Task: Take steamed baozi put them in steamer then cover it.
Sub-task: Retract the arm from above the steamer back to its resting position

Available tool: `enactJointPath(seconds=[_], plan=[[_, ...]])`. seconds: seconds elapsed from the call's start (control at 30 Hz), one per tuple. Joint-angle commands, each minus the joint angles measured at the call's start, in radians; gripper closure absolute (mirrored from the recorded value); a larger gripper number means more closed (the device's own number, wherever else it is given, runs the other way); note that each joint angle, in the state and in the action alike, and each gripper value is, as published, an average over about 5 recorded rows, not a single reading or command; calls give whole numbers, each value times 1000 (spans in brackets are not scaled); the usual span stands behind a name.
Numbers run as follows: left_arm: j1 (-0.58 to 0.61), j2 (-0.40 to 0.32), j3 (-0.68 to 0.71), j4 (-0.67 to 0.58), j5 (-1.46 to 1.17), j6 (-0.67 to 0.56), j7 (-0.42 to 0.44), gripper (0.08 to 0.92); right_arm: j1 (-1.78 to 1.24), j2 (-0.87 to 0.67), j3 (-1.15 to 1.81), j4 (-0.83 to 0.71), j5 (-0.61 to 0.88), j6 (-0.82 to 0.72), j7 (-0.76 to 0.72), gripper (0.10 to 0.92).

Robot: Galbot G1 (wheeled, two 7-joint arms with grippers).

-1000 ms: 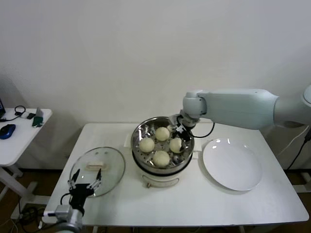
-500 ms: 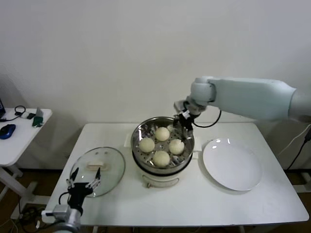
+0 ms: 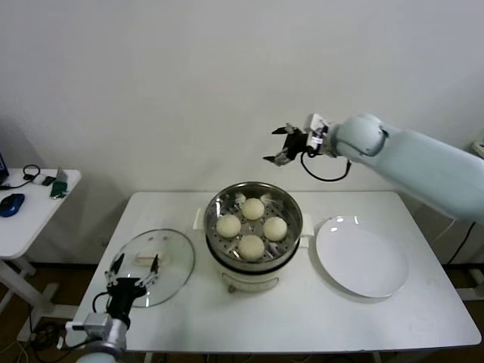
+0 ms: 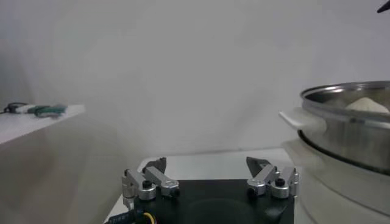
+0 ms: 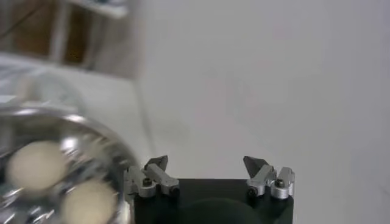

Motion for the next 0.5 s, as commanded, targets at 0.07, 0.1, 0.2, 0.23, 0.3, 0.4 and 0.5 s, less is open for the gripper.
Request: enactJointPath(seconds=[0.07,0.1,0.2,0.23,0.3,0.4,0.5], plan=[[-15,1,5,-14,36,17,-1,177,-804,-251,840,172,27,109,314,203],[-18,1,6,-12,40,17,-2,177,-899,-252,932,192,20,118,315,203],[-24,1,8,-7,64,16,-5,177,-1176,-229,1192,247,-14,148,314,203],[-26,0,9,-6,77,14,-6,177,-1251,-213,1264,261,-30,159,314,203],[-28,-3,12,-6,103,10,-9,177,-1394,-166,1398,284,-62,186,312,203],[-30,-4,16,-6,135,3,-11,177,-1569,-77,1545,310,-105,222,297,203],[-34,-5,19,2,177,-10,-15,177,-1700,24,1631,336,-142,268,267,203]])
